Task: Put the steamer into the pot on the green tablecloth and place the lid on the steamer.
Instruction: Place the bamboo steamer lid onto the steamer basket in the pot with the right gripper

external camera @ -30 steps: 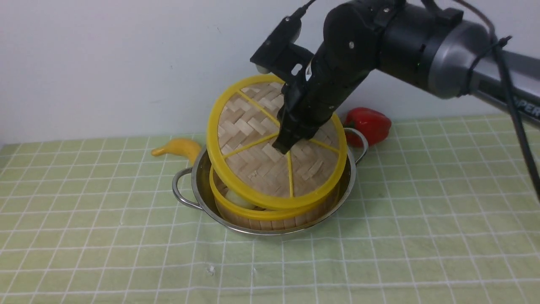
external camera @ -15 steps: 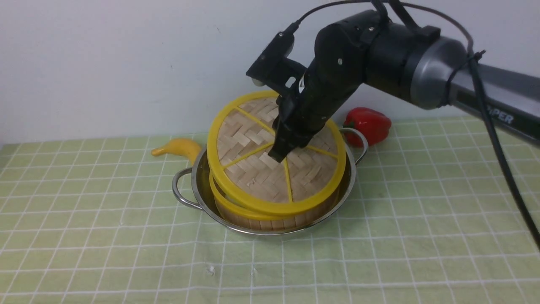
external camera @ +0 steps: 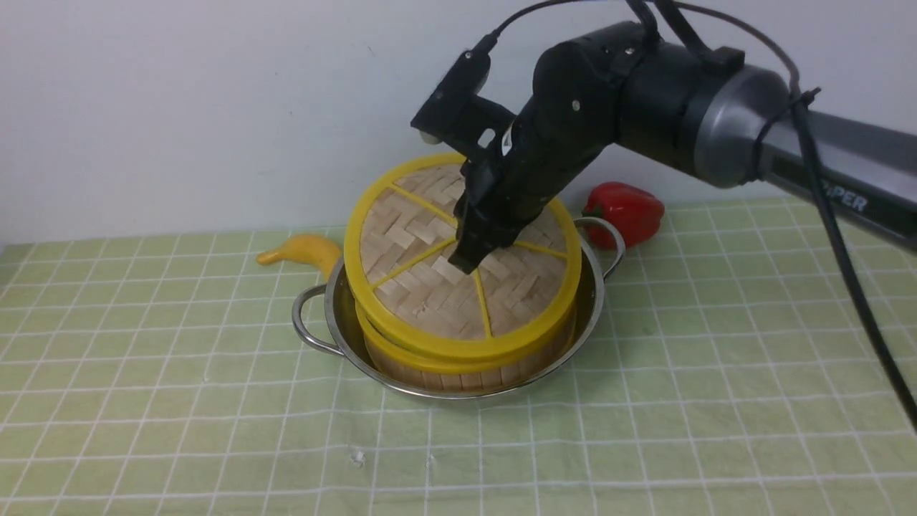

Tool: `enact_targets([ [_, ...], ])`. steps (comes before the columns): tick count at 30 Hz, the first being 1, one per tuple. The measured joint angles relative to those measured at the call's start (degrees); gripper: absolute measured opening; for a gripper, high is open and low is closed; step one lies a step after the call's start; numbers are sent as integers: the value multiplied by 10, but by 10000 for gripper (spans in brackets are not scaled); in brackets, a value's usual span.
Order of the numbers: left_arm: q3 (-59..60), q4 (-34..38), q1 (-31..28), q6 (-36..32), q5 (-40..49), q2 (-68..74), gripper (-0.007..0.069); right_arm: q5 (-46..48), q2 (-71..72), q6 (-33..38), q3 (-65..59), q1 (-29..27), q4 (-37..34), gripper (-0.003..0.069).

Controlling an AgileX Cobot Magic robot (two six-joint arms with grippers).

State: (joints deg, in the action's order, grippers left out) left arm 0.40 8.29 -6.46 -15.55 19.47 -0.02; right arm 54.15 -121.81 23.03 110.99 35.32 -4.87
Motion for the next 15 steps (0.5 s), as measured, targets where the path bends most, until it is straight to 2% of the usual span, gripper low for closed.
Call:
enact_targets([
  [15, 0, 0, 0, 0, 0, 0, 243, -38, -37, 0, 0, 0, 1, 146],
])
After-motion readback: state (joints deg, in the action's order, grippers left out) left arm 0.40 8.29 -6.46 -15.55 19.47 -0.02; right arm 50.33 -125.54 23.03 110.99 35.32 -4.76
